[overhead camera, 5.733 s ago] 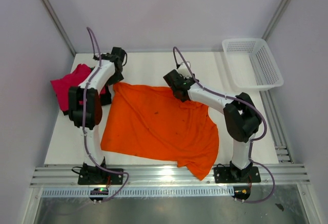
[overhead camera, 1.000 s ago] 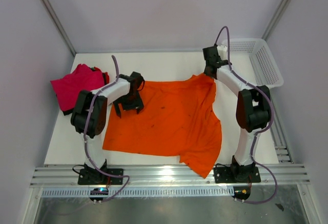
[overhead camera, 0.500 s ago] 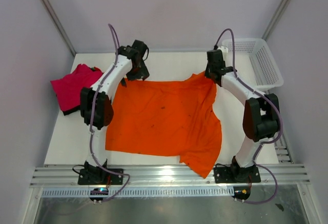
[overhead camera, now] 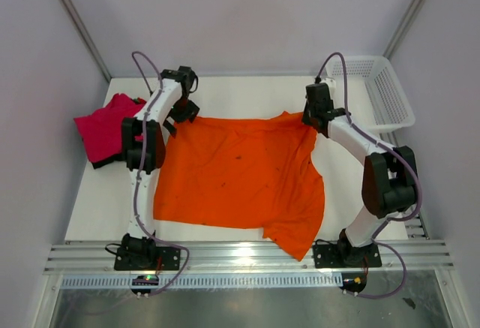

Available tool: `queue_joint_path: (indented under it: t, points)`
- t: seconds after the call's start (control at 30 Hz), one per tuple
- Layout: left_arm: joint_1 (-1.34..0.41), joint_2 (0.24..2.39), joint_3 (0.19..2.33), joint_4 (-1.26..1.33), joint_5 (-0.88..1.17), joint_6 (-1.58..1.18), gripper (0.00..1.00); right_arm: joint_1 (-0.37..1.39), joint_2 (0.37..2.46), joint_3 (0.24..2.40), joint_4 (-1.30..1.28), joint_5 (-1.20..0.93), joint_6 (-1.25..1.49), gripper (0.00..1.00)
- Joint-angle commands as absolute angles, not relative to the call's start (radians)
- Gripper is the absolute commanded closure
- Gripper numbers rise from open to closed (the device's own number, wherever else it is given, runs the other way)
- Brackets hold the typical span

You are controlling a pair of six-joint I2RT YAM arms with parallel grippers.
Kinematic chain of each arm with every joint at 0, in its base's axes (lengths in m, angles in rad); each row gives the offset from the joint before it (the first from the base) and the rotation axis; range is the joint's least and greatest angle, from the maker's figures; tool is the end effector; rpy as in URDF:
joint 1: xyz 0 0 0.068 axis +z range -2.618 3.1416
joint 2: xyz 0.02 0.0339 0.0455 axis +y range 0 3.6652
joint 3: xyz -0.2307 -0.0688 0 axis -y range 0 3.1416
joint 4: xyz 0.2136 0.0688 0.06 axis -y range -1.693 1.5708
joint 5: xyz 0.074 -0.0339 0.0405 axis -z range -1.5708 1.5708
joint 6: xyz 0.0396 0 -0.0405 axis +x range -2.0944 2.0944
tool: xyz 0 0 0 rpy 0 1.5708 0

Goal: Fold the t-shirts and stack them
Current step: Grap the side of the flattened tshirt furthest away from the robot with both arms

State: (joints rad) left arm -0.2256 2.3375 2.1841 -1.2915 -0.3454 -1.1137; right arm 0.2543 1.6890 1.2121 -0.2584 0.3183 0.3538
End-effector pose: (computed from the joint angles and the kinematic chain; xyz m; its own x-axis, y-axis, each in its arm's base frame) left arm 0.4068 -0.0796 0.1959 -0.5784 -0.7335 -0.3568 -0.7931 0.6081 0.0356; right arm 0.3392 0.0754 0.2230 -0.6140 0.1804 -0.7684 0.2115 0.9755 0.0600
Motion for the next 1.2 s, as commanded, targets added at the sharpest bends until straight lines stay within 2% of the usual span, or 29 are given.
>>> queue_joint_path:
  t: [0.0, 0.23, 0.4, 0.67, 1.17]
  points:
    - [-0.232, 2.35, 2.145, -1.26, -0.279, -1.25, 0.03, 0.256, 1.62, 1.203, -0.207, 0.311, 0.357, 0.87]
    - [-0.232, 2.316, 2.037, -0.977, -0.216, -1.272, 0.03, 0.256, 1.586, 1.181, -0.207, 0.298, 0.35, 0.87]
    - [-0.23, 2.299, 2.066, -0.842, -0.206, -1.244, 0.03, 0.256, 1.582, 1.161, -0.213, 0.293, 0.347, 0.87]
    - [-0.203, 2.315, 2.134, -0.819, -0.17, -1.267, 0.04, 0.256, 1.609, 1.163, -0.222, 0.295, 0.337, 0.87]
    - [-0.167, 2.385, 2.082, -0.877, -0.281, -1.247, 0.07, 0.256, 1.625, 1.184, -0.256, 0.307, 0.328, 0.87]
